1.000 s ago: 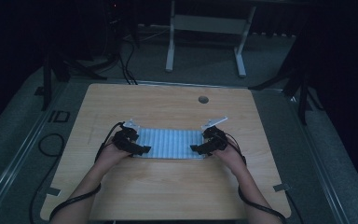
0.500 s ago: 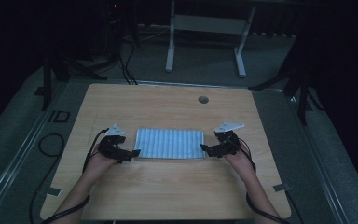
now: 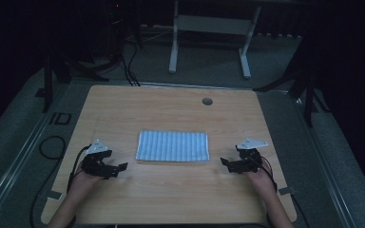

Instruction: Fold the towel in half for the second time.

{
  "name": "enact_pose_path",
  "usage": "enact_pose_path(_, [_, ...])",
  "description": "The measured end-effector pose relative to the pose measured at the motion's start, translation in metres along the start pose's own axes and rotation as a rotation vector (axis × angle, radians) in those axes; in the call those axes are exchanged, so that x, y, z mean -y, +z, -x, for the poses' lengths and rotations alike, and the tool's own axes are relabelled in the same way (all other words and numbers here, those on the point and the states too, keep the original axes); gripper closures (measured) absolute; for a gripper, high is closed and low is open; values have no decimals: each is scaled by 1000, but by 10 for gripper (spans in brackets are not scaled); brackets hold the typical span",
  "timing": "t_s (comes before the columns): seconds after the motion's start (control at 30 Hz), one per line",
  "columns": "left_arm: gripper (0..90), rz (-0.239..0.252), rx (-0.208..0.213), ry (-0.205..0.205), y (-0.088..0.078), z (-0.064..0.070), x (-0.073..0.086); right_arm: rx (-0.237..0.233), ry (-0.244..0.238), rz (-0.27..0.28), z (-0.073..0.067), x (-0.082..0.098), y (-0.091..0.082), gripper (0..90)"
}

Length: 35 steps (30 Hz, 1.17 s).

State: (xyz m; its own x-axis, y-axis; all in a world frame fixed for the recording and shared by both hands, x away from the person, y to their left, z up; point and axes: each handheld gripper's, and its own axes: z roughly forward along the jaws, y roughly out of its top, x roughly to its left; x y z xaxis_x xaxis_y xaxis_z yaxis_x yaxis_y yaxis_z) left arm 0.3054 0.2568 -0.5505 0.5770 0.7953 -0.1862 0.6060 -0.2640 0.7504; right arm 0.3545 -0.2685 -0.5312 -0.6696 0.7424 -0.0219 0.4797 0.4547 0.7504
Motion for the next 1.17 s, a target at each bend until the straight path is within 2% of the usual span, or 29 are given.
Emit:
enact_pose_path(0.1, [66, 3, -19, -11, -6, -2, 10, 16, 34, 19, 4, 12, -9, 122])
enact_pose_path(0.2, [66, 18, -27, -18, -13, 0, 15, 26, 89, 41, 9, 24, -19, 122])
enact_pose_path(0.3, [66, 15, -42, -2, -18, 3, 20, 70, 121, 58, 11, 36, -27, 123])
enact_pose_path(0.4, [66, 23, -30, -6, -20, 3, 26, 99, 140, 67, 13, 45, -34, 123])
enact_pose_path(0.5, [66, 14, -40, -7, -20, 4, 28, 125, 164, 83, 15, 50, -40, 125])
enact_pose_path(0.57, [66, 22, -36, -18, -23, 7, 32, 161, 205, 96, 17, 58, -48, 130])
enact_pose_path(0.67, [66, 46, -52, -17, -26, 9, 35, 209, 201, 83, 16, 66, -54, 130])
enact_pose_path(0.73, [66, 79, -71, -22, -29, 10, 37, 226, 213, 89, 17, 70, -57, 130])
enact_pose_path(0.87, [66, 110, -82, -34, -30, 10, 39, 249, 241, 119, 21, 73, -62, 130])
enact_pose_path(1.17, [67, 152, -96, -58, -35, 9, 41, 280, 247, 115, 23, 76, -62, 130])
